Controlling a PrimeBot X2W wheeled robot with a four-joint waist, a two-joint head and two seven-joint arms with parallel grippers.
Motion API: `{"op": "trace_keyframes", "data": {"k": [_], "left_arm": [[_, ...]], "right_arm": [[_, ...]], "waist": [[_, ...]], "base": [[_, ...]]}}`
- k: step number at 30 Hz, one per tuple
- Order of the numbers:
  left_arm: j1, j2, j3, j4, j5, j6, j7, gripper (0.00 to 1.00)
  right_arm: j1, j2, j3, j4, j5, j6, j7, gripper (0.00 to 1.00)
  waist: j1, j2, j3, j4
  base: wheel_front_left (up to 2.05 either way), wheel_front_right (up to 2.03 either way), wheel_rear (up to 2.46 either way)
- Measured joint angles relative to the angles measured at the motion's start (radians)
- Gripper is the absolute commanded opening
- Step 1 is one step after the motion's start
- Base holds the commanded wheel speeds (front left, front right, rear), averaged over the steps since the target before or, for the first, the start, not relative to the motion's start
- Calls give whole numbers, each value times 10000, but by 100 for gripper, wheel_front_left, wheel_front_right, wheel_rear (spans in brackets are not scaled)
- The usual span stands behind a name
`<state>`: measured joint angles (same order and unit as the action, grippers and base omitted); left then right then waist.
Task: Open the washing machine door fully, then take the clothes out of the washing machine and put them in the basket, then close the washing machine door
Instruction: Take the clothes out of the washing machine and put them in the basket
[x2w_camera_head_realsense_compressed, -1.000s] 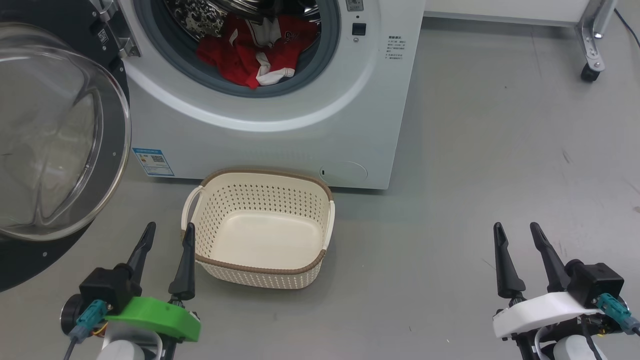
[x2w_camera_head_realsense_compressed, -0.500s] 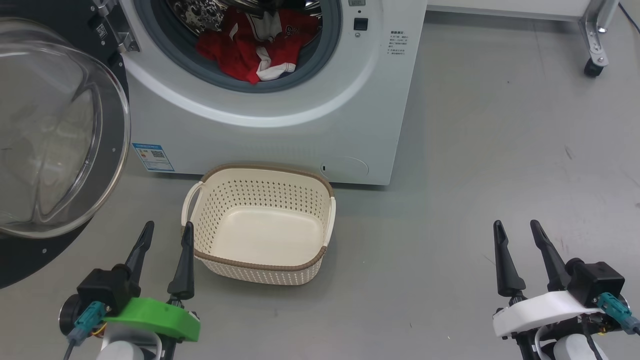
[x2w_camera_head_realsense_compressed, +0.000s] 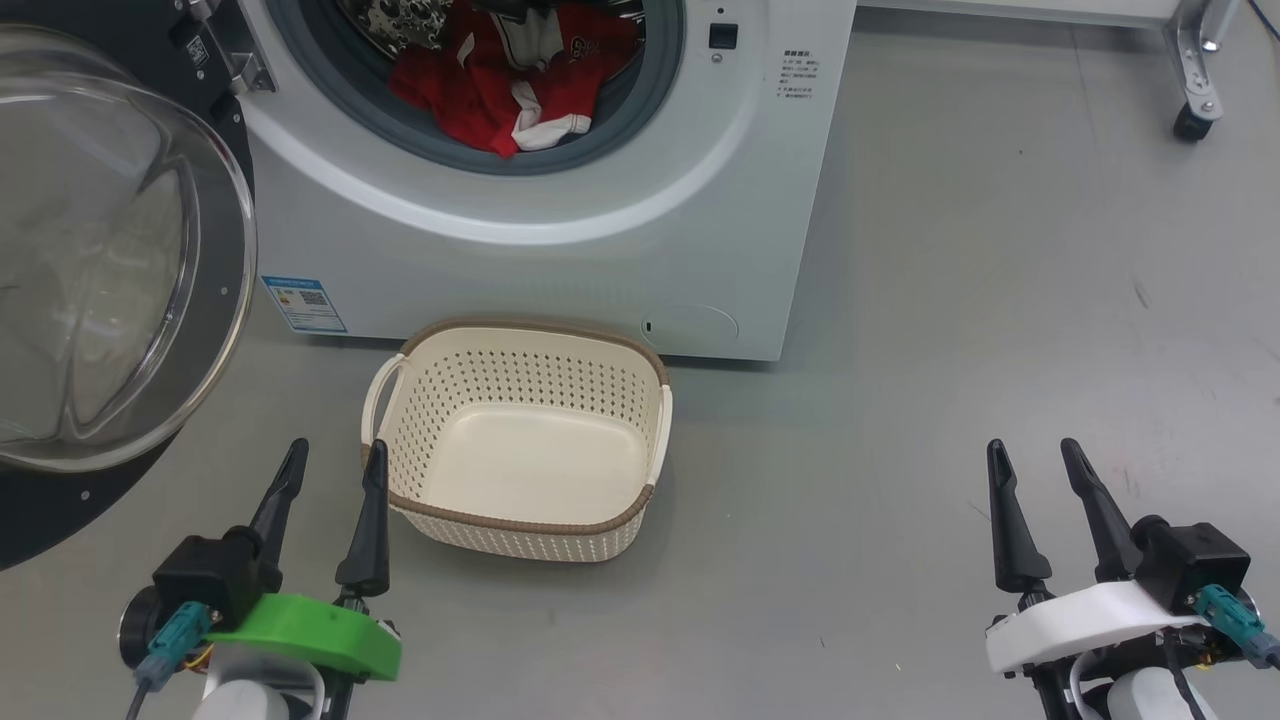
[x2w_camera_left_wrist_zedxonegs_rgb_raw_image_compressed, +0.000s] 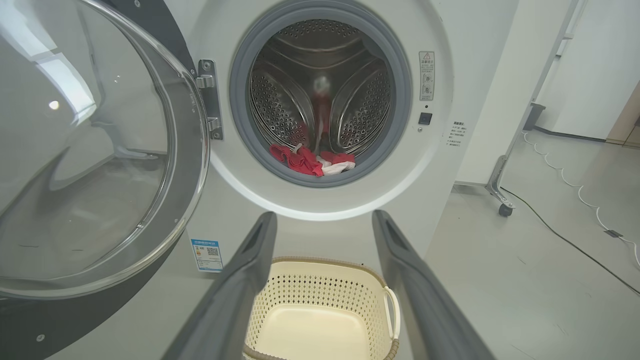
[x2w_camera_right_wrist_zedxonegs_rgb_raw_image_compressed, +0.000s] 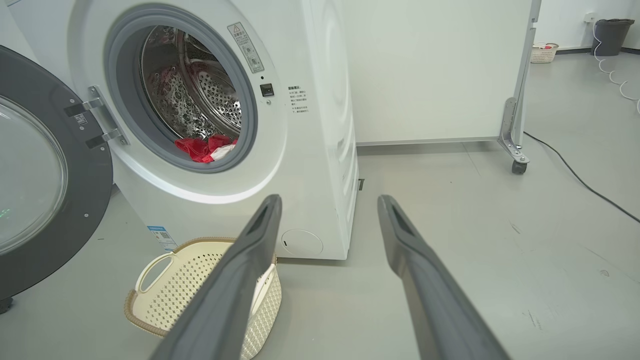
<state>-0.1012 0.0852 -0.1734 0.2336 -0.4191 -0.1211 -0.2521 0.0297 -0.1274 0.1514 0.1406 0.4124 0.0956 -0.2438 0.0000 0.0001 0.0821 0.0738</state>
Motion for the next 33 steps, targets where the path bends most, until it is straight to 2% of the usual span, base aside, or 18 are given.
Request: {"op": "trace_keyframes", "data": {"k": [11,18,33], "left_arm": [[0,-2,-50,-65,-15,0,0,100],[1,-81,-226,-180,-431,-31,0,100],[1,12,-345,-290,-462,-31,0,100]], "right_arm": [[-1,0,2,2,-2,0,-8,100],[-1,4,10,8,-2,0,-8,100],[-1,6,10,35,-2,0,-8,100]], "waist": [[0,0,18,29],[0,0,-4,32],[0,0,-21,89]], "base": [[1,-1,0],[21,-21,0],[65,-65,0]]}}
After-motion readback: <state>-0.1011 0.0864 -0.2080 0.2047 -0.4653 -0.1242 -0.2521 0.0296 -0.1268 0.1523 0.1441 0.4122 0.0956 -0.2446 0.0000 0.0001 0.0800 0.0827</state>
